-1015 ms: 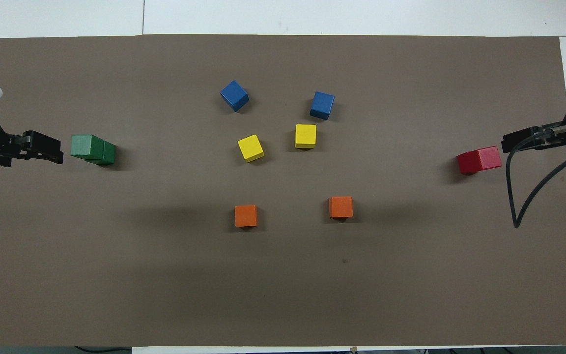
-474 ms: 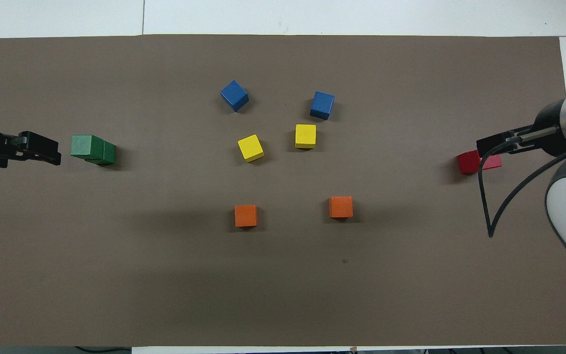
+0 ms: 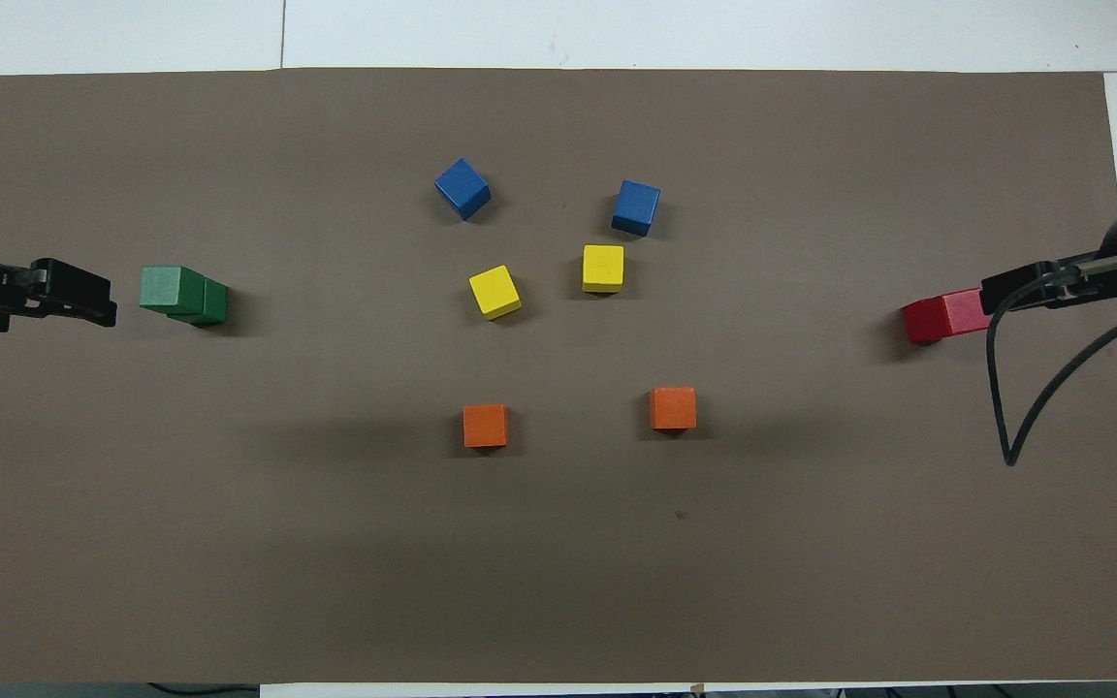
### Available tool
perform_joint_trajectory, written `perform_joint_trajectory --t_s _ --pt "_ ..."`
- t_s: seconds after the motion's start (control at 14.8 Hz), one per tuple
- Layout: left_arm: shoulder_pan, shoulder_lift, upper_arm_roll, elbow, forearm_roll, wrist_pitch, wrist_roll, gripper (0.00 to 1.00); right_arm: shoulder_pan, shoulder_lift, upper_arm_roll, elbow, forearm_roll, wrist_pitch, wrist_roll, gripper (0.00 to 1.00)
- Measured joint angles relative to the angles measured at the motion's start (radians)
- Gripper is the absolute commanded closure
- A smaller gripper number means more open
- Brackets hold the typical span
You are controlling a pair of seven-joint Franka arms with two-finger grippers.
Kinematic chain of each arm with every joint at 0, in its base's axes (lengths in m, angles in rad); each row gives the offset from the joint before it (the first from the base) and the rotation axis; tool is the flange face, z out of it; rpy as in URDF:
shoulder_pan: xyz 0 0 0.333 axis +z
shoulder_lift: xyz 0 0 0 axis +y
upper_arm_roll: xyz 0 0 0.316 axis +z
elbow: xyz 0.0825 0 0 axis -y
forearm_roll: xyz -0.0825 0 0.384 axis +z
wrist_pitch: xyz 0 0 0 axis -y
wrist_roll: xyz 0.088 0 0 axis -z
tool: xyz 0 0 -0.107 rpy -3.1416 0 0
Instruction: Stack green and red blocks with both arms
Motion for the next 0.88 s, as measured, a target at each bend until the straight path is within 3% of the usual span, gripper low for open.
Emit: perform_joint_trajectory --t_s 0.88 --pt "0.008 0.0 0.001 0.0 0.0 0.015 0.0 0.0 0.001 -0.002 -0.01 0.003 0.001 -0.032 0.072 0.0"
